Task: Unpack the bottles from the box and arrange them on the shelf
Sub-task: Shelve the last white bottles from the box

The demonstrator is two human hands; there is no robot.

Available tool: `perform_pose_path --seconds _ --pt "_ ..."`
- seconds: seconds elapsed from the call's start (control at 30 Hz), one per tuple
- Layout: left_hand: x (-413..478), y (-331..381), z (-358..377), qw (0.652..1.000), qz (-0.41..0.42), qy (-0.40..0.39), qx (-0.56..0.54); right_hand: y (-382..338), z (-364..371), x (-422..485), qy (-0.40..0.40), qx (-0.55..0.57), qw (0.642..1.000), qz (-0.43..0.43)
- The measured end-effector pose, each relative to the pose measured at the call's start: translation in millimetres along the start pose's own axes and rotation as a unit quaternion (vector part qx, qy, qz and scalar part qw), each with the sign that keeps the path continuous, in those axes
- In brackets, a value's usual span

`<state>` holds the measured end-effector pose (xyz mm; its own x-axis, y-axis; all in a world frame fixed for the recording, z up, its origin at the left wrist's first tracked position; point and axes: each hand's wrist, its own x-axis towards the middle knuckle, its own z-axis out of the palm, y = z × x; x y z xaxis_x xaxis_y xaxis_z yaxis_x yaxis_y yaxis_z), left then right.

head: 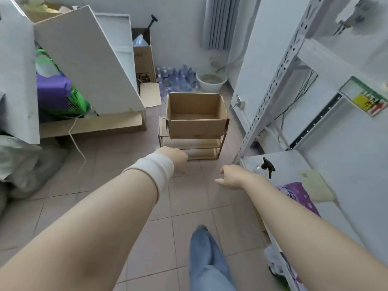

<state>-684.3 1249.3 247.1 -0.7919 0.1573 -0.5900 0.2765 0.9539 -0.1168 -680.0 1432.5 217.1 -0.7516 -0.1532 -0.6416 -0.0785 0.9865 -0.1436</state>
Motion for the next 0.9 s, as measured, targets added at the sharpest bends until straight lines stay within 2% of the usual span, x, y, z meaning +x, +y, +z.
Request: perform_pose_path --seconds 0.17,0.33,0.53,0.7,0.9 --pt "79 -21 -39 0.996 -0.01 -0.041 -0.074 13 -48 93 -0.058 0.006 0.998 -0.015" --pt "149 -77 -58 0.986 -0.044 -0.061 -0.147 1 -105 182 -0.089 -0.026 0.995 -0.03" --pt "238 -151 -76 0.983 -0.062 -0.105 -0.136 -35 -161 291 -0.075 -0.035 0.995 -0.055" --pt "329 -196 -98 0.986 -0.032 -0.094 -0.137 -49 -197 371 -0.087 -0.01 0.996 -0.023" --pt "427 -226 -113 0.98 -0.012 -0.13 -0.152 -51 -219 450 -0.112 0.066 0.991 0.004"
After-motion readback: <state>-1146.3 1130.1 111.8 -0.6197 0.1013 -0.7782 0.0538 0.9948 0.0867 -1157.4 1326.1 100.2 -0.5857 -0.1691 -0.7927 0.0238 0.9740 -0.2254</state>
